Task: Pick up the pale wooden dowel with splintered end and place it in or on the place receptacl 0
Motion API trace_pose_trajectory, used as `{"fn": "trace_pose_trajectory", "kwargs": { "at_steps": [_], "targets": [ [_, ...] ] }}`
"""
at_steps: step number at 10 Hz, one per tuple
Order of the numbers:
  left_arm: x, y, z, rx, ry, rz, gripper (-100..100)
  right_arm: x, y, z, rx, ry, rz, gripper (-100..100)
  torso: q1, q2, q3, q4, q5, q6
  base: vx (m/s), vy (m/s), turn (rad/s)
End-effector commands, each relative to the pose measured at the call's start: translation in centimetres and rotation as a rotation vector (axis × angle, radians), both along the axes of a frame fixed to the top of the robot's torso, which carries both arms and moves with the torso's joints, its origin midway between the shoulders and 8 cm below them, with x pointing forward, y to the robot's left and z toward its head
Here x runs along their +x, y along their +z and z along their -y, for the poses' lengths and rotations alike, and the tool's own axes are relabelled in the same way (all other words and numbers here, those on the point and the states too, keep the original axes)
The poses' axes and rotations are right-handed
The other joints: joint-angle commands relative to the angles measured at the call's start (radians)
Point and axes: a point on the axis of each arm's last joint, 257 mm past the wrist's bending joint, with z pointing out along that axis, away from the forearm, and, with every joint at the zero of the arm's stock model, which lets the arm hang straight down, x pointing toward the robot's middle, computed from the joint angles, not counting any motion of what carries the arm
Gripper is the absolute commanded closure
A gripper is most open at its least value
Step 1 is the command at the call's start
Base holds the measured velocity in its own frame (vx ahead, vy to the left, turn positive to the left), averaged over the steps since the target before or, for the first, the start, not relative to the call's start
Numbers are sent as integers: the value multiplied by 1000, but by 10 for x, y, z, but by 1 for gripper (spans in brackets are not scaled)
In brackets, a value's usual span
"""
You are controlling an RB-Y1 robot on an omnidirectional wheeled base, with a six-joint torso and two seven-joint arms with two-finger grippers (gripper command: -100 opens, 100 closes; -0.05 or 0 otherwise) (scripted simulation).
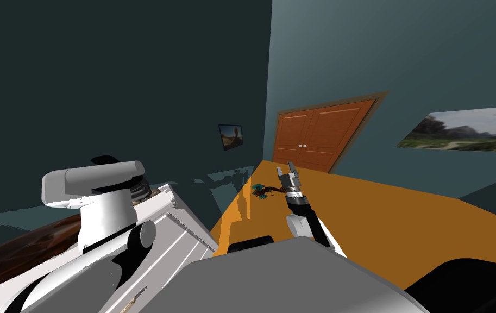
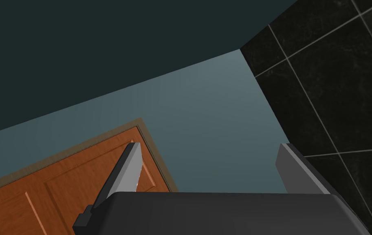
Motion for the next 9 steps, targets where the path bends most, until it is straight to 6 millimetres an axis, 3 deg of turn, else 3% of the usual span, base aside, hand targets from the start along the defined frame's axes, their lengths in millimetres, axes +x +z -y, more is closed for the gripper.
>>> {"fn": "trace_pose_trajectory", "kwargs": {
  "at_steps": [1,4,6,8,9],
  "targets": [
    [7,8,-5,26,-7,20,-100,0,0,0,0,0,0,0,0,0,0,0,0,0,-31,6,21],
    [20,34,-14,84,-21,62,-100,0,0,0,0,0,0,0,1,2,1,1,0,0,-49,17,30],
    [28,67,-17,129,-39,100,-100,0,0,0,0,0,0,0,2,5,3,1,0,0,-94,51,38],
    [26,69,-12,115,-55,86,-100,0,0,0,0,0,0,0,6,4,3,1,1,0,-50,78,-5],
    [29,57,-7,96,-86,60,-100,0,0,0,0,0,0,0,5,2,1,1,1,0,-21,20,-47]
  ]
}}
